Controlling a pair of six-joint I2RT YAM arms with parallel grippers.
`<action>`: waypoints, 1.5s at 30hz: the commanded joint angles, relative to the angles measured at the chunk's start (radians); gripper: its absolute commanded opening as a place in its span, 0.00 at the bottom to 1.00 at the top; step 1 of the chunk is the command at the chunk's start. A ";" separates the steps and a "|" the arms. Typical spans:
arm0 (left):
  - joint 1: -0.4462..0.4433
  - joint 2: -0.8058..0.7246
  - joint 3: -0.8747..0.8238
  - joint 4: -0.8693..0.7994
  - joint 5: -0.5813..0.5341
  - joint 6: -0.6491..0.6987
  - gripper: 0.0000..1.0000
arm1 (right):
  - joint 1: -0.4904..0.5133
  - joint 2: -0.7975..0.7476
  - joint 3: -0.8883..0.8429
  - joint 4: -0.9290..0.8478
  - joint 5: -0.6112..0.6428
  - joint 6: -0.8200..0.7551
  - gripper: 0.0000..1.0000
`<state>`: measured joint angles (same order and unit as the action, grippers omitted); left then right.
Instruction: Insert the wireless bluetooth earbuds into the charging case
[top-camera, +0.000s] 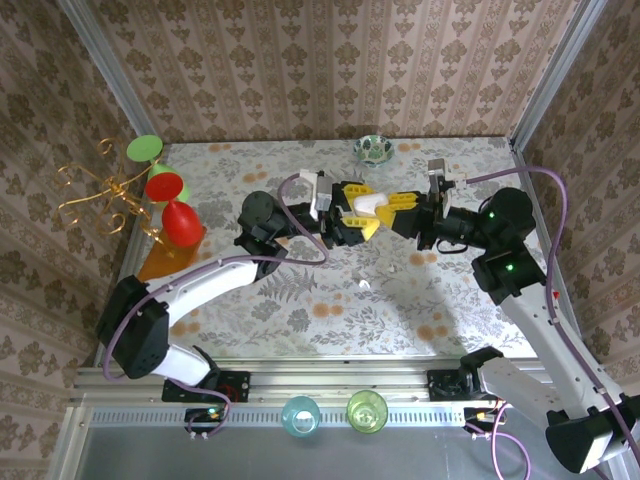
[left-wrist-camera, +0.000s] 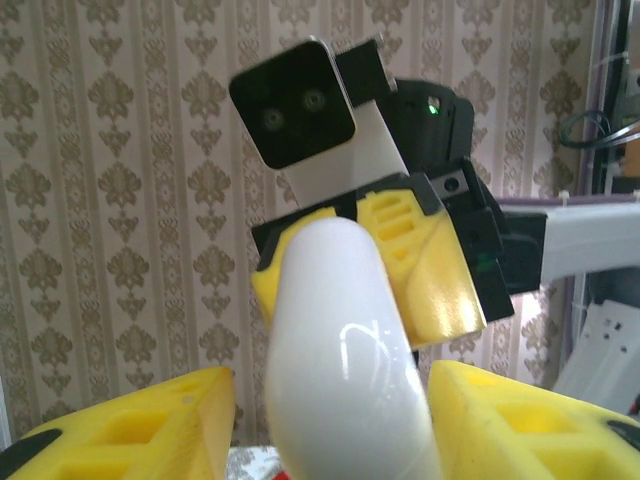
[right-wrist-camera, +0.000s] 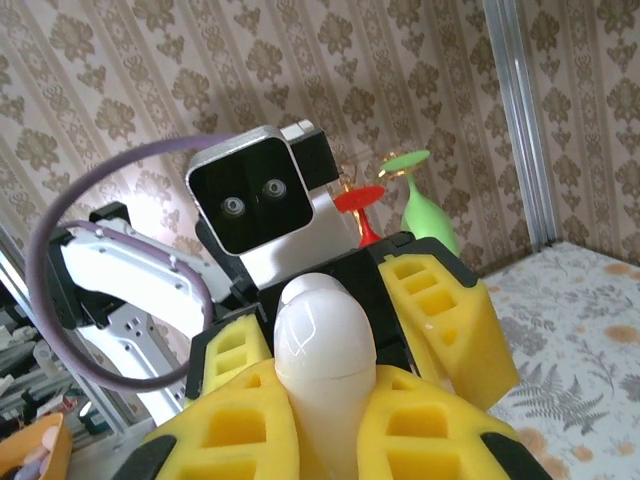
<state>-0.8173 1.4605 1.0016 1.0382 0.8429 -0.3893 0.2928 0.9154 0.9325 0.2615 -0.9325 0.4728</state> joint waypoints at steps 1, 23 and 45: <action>-0.003 0.017 -0.002 0.147 -0.037 -0.081 0.55 | 0.002 -0.024 -0.028 0.140 0.034 0.075 0.04; -0.036 0.038 0.035 0.204 -0.107 -0.166 0.42 | 0.006 -0.028 -0.142 0.441 0.124 0.170 0.02; -0.018 0.026 0.016 0.150 -0.068 -0.058 0.01 | 0.007 -0.081 -0.066 0.116 0.138 -0.007 0.49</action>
<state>-0.8497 1.4990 1.0161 1.1896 0.7734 -0.5274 0.2939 0.8577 0.8185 0.4988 -0.8181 0.5266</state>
